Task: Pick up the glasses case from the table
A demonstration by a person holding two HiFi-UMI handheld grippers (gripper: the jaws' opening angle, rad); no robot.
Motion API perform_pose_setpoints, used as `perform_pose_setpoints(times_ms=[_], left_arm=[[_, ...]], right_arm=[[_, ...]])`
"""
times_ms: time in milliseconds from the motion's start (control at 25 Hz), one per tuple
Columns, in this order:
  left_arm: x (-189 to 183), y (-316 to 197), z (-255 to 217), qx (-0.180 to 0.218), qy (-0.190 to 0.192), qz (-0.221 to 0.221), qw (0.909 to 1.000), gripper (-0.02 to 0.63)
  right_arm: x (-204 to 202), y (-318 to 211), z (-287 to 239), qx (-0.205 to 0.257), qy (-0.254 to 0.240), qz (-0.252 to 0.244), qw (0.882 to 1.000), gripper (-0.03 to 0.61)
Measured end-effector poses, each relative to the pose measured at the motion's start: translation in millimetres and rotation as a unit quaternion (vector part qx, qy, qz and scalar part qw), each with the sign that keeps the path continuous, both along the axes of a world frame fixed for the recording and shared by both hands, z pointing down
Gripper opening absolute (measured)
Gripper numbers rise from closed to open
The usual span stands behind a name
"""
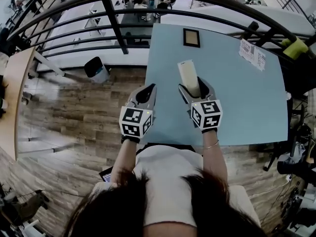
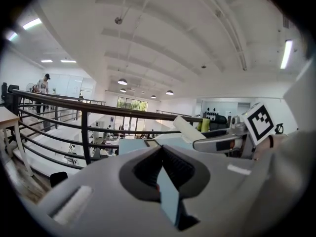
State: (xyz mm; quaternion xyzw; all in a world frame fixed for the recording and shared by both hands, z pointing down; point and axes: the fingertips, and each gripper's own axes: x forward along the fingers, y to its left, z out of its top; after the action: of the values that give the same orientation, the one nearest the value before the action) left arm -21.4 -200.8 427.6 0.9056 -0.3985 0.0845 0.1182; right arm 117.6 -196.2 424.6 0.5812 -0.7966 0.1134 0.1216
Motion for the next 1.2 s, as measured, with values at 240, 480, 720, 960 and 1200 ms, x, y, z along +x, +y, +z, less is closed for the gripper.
perform_pose_setpoints(times_ms=[240,480,720,960,1200], left_arm=[[6,0,-4,0.007,0.003,0.003,1.0000,0.057],[7,-1,-10,0.013,0.004,-0.003,0.9999,0.057],[-1,-2,-13,0.019,0.003,-0.016,0.9997,0.057],[-7,-4,-20,0.027,0.005,-0.026,0.9993,0.057],[-22,-8,-24,0.029,0.004,-0.038,0.9988,0.058]], right_arm=[[18,12,-27,0.031,0.000,0.014,0.999,0.321],[36,25,-45,0.055,0.005,0.027,0.998,0.321],[48,36,-56,0.077,0.005,0.038,0.996,0.321],[59,44,-61,0.091,0.009,0.047,0.995,0.321],[60,42,-65,0.094,0.006,0.046,0.994,0.321]])
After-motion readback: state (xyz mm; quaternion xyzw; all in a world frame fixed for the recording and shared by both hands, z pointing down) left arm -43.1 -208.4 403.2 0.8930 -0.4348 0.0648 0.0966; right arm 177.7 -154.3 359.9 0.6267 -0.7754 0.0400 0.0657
